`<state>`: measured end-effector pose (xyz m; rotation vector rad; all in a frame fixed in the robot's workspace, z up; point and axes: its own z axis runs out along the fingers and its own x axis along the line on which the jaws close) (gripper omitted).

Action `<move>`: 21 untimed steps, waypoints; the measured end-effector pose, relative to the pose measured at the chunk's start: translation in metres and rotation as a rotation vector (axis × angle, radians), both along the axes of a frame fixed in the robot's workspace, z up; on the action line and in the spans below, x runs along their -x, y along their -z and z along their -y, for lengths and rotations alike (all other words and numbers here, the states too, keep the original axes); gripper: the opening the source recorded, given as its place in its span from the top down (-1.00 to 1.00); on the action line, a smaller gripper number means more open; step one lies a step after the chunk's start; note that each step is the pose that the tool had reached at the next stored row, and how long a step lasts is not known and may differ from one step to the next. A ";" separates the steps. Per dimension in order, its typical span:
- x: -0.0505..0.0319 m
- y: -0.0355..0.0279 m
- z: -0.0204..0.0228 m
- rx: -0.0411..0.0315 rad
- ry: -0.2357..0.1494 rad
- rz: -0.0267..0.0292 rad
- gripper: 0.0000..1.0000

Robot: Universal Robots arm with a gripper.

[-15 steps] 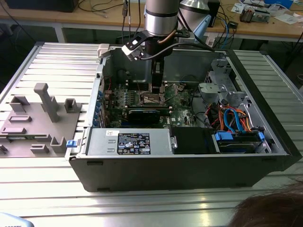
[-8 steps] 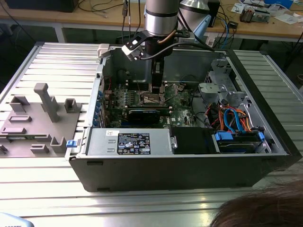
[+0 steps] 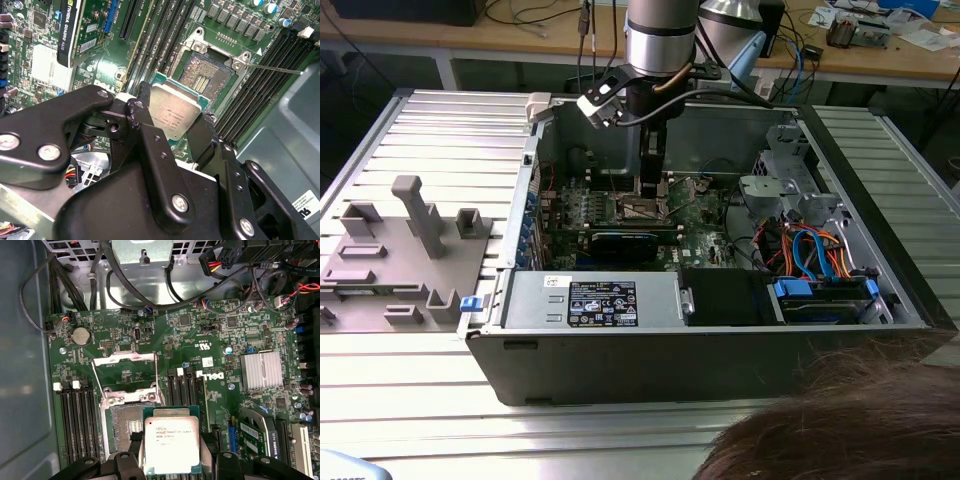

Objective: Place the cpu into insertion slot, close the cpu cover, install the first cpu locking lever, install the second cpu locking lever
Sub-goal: 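Place the cpu into insertion slot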

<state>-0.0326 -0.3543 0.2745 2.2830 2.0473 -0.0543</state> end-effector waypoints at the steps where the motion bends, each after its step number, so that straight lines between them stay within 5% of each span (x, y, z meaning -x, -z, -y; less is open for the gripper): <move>1: 0.0000 0.0000 0.0000 0.0004 0.000 0.0000 -0.08; 21: 0.0000 0.0004 0.0000 0.0046 0.011 0.0000 -0.08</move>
